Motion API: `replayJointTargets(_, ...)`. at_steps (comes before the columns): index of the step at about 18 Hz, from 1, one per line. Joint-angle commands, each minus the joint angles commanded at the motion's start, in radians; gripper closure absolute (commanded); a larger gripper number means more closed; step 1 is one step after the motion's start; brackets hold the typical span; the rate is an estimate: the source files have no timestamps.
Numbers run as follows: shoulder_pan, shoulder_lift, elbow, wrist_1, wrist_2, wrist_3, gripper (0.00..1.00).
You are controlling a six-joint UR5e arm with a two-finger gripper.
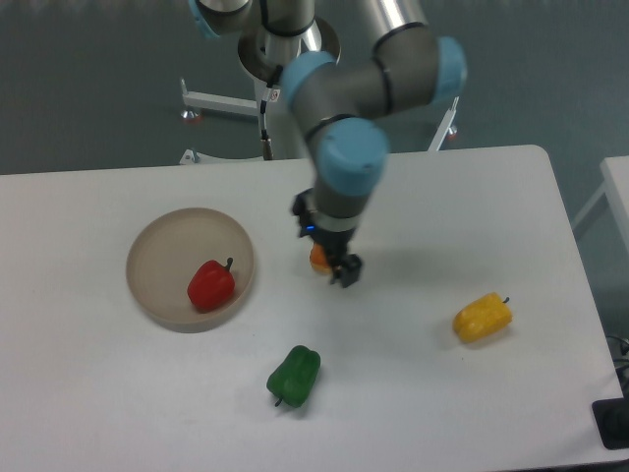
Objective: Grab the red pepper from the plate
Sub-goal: 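Move the gripper over the red pepper on the beige plate, then lower the gripper and close it around the red pepper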
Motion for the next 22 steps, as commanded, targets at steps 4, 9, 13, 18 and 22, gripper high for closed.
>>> replayJointTargets(4, -0.083, -0.031, 0.0, 0.046, 0.005, -0.216, 0.0)
replayJointTargets(9, -0.134, -0.093, -0.006, 0.127, 0.015, -0.313, 0.0)
replayJointTargets(13, -0.14, -0.097, -0.038, 0.137, 0.018, -0.309, 0.0)
replayJointTargets(18, -0.155, -0.1, -0.064, 0.143, 0.018, -0.301, 0.0)
replayJointTargets(22, -0.167, -0.106, -0.098, 0.218, 0.026, -0.293, 0.0)
